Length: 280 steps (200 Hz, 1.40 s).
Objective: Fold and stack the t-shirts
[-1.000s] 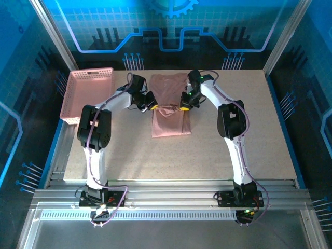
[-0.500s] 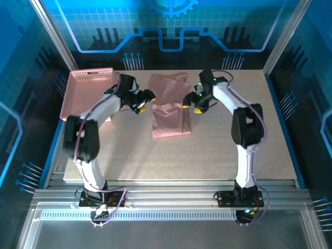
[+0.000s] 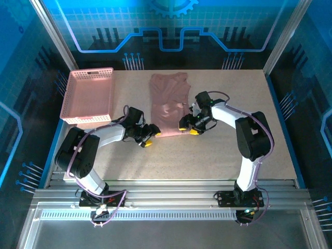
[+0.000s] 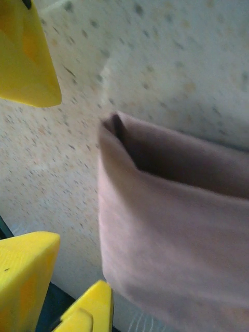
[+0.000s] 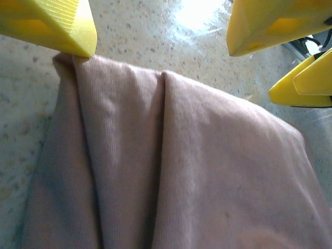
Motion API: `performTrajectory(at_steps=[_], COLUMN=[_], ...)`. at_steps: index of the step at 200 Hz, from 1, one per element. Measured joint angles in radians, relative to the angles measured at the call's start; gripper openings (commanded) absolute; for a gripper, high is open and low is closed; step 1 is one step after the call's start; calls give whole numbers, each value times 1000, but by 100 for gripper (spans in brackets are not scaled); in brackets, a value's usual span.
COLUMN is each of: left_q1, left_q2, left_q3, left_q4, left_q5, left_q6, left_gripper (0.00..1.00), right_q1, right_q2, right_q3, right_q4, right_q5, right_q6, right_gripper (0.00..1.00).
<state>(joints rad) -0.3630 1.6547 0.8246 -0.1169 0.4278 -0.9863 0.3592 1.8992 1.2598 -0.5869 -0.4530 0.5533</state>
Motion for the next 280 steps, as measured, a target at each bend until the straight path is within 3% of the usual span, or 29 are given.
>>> performTrajectory(at_steps=[61,71,92,114,153,202,239,280], left_q1=[3,1,1,-3,-38,-211,-278,-243], left_q2=[101,117,153,166,-36,-349,-445,-380], left_q3=[30,50,96,115,18,-125,-130,12], left_q4=[109,98,39,5,-75,-195,-274,-311], left_q5=[-6,-9,-22,-51,-102,-155,-178,-177], left_q6=[-60,-60,-51,-18,26,-32,-87,-79], left_gripper=[54,46,20,4,0,0,0,0], right_q1=[0,0,0,0,8,126,230,137], right_q2=[87,98,127,124,-76,-401,-498,-498], right_q3=[41,63,98,85,-111,-339,-410,-285], right_q4=[27,20,20,12,-3,-67,-106,-141], right_q5=[29,32,56,68,54,49,60,80], right_q6=[19,29,36,46,72,175,274,282], right_gripper=[61,53,18,2,0,0,0,0])
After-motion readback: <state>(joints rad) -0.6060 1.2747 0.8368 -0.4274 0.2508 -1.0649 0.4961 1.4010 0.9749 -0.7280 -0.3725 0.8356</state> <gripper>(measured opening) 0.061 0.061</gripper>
